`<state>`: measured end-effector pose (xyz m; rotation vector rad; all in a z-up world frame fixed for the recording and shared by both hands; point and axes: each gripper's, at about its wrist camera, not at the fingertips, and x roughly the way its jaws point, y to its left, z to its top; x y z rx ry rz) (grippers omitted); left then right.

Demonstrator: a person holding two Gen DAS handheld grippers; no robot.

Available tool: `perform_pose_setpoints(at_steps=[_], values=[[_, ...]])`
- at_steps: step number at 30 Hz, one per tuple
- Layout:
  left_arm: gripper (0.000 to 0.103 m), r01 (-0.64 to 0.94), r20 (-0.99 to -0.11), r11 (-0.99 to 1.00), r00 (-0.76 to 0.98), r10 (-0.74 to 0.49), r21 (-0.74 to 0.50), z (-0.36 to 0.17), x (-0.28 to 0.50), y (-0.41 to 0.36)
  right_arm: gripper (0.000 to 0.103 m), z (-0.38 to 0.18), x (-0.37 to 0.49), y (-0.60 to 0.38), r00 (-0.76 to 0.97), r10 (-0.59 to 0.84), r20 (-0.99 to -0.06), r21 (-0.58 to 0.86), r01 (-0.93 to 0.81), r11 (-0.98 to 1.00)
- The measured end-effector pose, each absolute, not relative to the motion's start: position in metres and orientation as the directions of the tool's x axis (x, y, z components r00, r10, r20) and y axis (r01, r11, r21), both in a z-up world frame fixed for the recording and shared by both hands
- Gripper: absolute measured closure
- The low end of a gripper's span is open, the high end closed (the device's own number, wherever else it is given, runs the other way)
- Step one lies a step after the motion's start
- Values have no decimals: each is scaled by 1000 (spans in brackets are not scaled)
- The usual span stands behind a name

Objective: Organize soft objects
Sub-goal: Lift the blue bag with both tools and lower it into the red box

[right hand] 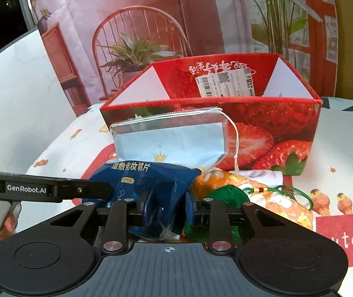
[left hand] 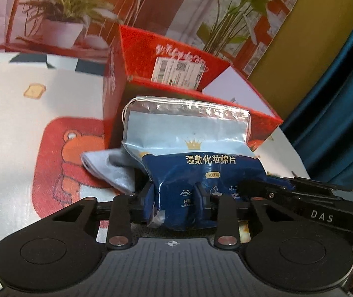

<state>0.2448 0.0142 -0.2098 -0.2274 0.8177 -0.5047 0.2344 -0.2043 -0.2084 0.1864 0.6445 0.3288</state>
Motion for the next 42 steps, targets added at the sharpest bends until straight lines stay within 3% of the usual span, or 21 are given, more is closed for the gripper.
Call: perform_pose_setpoints(at_steps=[16,25,35,42], values=[[68,406,-509,863,696,-506,-302,-127,256,-7,78,-128,254,-230,823,409,-394,299,-306,904],[68,435,-465,861,725,-508,-264,-100,282,-31,77,-92,280,-246,859,385,-339,237,-318,918],[68,416,-490,863,710,-505,-287,-102,342,-49,77,-83,343,-262,858,366,-360,206,-309,928],[68,395,-582,874,653,-485,-284,-129,386,-69,76,-113,390,-275,816,363,-450,268,-264,927]])
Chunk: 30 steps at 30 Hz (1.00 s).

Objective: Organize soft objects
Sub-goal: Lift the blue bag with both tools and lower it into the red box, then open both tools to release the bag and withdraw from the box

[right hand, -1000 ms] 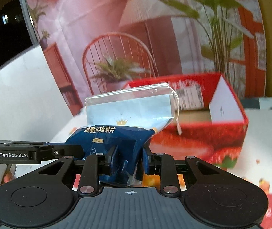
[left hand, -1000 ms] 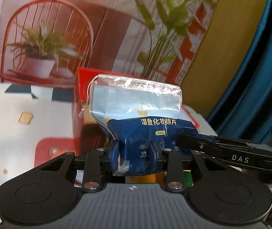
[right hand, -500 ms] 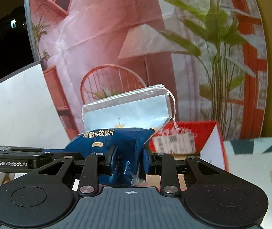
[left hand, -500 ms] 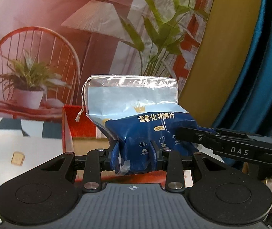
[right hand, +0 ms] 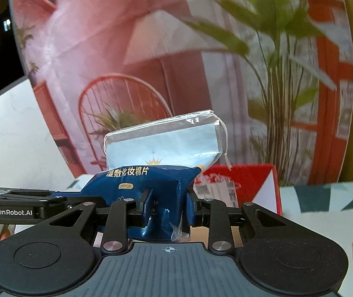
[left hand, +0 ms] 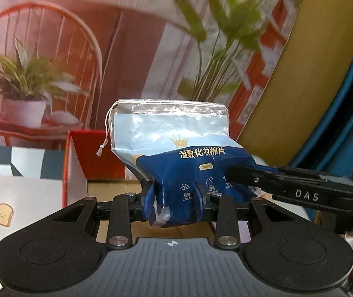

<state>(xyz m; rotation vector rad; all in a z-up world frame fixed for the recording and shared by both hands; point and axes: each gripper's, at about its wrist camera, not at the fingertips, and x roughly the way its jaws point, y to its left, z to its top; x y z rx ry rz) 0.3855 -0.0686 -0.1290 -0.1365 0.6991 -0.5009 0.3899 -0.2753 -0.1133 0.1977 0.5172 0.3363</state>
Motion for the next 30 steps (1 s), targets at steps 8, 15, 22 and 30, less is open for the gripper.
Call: perform_pose_setpoints(at_steps=[8,15,22,30], values=[[68,370,-686,878,556,-470,-303,-174,417,-78,75,-165,422,-283,739,353,-574,339,-177,924],[67,359,-763,885,468,-446,-297,-198,423,-83,74,-192,432,-274,650,324,-687,314,-136,939],[67,369,-796,887,429,-428,-277,-207,421,-84,74,-208,432,-270,589,305,-748,302,-107,947],[48,412,-753,880,495,-433,-236,-184,407,-78,68,-205,421,-264,589,248,-769,246,-85,966]])
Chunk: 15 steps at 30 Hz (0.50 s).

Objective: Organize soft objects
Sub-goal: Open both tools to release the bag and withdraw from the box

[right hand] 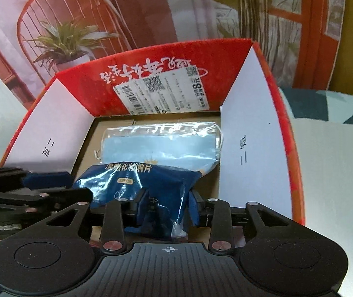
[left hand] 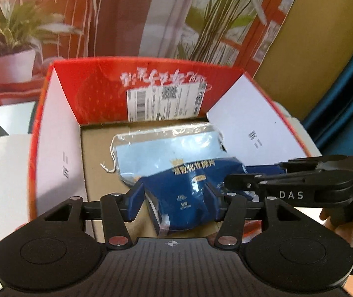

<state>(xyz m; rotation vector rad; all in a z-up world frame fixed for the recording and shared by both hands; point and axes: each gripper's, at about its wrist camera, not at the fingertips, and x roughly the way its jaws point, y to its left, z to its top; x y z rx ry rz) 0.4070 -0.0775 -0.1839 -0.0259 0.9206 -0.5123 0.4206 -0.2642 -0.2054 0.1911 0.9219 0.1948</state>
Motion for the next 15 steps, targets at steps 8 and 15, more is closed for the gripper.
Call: perform_pose_setpoints(at_steps=[8,15], values=[[48,394,-675,909,635,-377,-137,-149,362,-59,52,-168,376,-269,729,215,-649,179,-128,975],[32,379,-603,922,718,-346,-78,-129,306,-42,21,-146,318,-272,808,215,-548,134,-169,977]])
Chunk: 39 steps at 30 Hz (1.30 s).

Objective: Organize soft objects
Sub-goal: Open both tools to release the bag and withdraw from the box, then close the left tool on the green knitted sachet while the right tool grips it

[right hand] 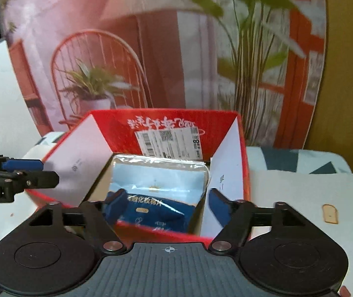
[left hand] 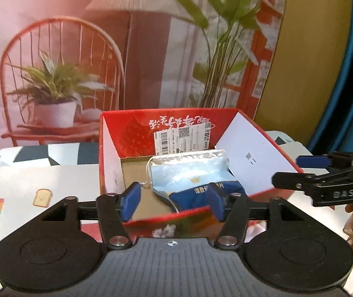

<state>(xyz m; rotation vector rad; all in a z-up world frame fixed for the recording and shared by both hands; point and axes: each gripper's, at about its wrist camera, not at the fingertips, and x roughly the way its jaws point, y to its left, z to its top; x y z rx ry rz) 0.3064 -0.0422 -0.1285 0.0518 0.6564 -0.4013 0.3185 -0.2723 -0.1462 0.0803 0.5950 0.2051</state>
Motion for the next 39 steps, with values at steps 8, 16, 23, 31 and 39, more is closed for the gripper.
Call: perform_pose_setpoints(at_steps=[8,16,23,31,39], values=[[7,366,-556,931,771,-311,-14,-127,252,-35,2,-160,260,-282,833,215,-510,147,-162,976],[6,359,-573,932,756,-316,-41,-142,223,-32,1,-186,216,-274,835,219,-505,123,-182,976],[6,334,-581,941,754,-306,-63,-153,212,-26,1,-203,198,-256,821,226,-524,67,-225,972],[6,305,-600,948,743,-296,-90,-162,205,-21,1,-213,189,-247,817,231,-529,31,-253,967],[7,303,-598,947,742,-304,-106,-166,201,-21,7,-216,184,-244,818,246,-520,3,-287,958]])
